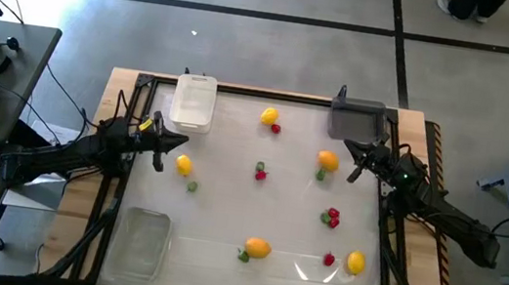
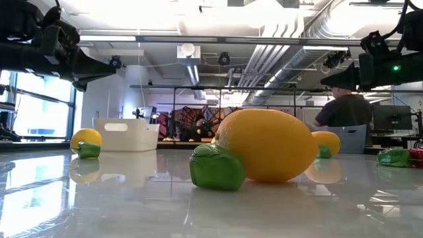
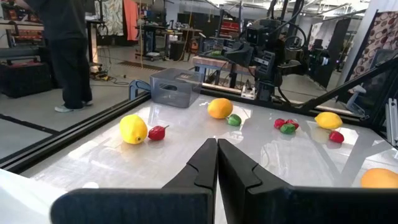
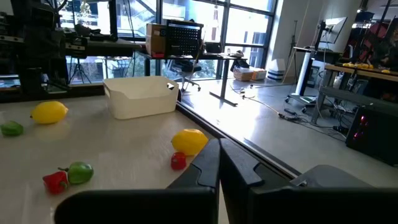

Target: Sort produce into baskets

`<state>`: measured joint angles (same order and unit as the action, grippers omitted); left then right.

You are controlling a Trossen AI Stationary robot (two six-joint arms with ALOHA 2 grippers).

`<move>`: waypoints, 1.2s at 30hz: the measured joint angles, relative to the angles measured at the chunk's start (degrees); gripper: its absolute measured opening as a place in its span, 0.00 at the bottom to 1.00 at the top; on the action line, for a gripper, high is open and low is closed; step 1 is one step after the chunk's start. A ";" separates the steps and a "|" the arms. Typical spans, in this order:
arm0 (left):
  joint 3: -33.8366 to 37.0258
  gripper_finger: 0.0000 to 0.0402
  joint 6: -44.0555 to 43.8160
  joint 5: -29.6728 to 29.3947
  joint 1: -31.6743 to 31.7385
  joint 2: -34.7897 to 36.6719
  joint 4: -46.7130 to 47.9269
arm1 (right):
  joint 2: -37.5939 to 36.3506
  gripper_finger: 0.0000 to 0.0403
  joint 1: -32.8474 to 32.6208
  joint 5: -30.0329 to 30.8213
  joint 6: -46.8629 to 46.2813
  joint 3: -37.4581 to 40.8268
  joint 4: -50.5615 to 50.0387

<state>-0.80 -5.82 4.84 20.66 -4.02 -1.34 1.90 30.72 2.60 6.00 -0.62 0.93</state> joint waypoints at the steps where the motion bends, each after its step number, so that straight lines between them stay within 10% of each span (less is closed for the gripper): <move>1: 0.00 0.00 0.00 0.01 0.00 0.01 0.00 | 0.01 0.00 -0.02 0.01 0.00 0.00 0.00; 26: 0.00 0.00 0.00 0.00 0.01 0.01 0.00 | -0.03 0.00 -0.02 -0.04 -1.03 0.00 9.99; 36: 0.00 0.00 0.00 0.02 -0.01 0.01 0.02 | 1.93 0.00 -0.25 -9.30 -8.61 0.00 10.48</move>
<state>-0.80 -5.82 4.86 20.64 -4.01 -1.32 3.83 30.47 -6.70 -2.61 -0.62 11.41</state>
